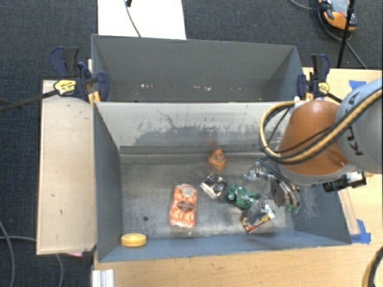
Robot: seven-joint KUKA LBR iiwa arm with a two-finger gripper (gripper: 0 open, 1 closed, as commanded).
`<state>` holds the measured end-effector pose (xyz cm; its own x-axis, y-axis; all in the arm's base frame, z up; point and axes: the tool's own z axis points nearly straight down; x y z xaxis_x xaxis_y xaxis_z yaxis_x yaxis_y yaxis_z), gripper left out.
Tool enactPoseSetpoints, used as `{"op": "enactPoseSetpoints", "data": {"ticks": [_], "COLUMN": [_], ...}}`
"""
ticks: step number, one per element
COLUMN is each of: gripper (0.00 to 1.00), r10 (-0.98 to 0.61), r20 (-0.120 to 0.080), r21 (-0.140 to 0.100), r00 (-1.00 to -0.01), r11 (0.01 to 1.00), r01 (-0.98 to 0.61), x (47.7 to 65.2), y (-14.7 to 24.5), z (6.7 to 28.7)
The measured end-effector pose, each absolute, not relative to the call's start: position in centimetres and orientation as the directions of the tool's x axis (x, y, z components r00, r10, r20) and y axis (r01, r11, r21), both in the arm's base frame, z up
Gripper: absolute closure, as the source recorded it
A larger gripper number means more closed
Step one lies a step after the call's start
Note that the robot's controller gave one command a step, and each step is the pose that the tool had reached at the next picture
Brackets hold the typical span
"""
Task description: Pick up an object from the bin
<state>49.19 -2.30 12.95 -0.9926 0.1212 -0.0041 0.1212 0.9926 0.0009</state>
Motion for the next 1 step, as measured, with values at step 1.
{"op": "enactPoseSetpoints", "data": {"ticks": [1], "gripper": [0.0], "r10": [0.181], "r20": [-0.026], "r21": [0.003], "r00": [-0.983], "r11": [0.983], "r01": [0.181], "x": [48.58], "y": [-2.19], "z": [8.86]}}
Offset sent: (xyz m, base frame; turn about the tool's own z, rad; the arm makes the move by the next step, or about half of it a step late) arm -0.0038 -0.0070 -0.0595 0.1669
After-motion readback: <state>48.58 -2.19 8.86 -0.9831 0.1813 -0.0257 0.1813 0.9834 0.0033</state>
